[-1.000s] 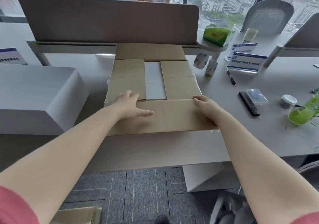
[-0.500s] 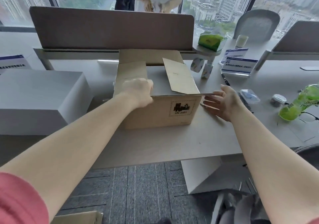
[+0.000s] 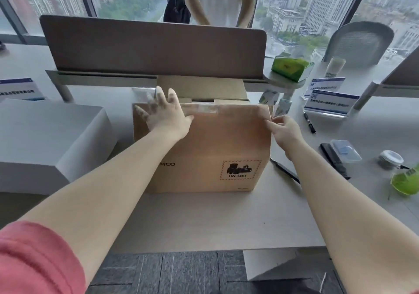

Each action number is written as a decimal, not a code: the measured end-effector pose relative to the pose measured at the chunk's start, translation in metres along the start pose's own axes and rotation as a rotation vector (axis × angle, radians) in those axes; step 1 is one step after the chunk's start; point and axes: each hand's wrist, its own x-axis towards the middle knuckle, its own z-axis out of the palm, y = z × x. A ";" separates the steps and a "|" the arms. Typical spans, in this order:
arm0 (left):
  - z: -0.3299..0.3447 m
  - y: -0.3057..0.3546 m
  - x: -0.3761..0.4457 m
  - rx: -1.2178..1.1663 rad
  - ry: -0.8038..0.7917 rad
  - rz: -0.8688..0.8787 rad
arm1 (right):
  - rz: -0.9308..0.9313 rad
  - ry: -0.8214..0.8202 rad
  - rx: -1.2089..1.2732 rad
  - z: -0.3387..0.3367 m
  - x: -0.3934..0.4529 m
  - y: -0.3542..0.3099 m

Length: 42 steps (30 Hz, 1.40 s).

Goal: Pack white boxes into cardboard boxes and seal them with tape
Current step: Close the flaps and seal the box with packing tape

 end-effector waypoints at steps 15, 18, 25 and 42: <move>0.054 0.001 0.057 0.031 -0.433 -0.165 | 0.098 -0.225 -0.245 0.037 0.090 0.018; 0.052 0.003 0.067 -0.026 -0.414 -0.185 | 0.141 -0.268 -0.268 0.037 0.099 0.012; 0.043 -0.007 0.111 -0.232 -0.112 -0.250 | 0.086 -0.213 -0.292 0.053 0.132 -0.020; 0.042 -0.033 0.194 -1.070 -0.158 -0.486 | 0.250 -0.193 0.059 0.081 0.187 -0.042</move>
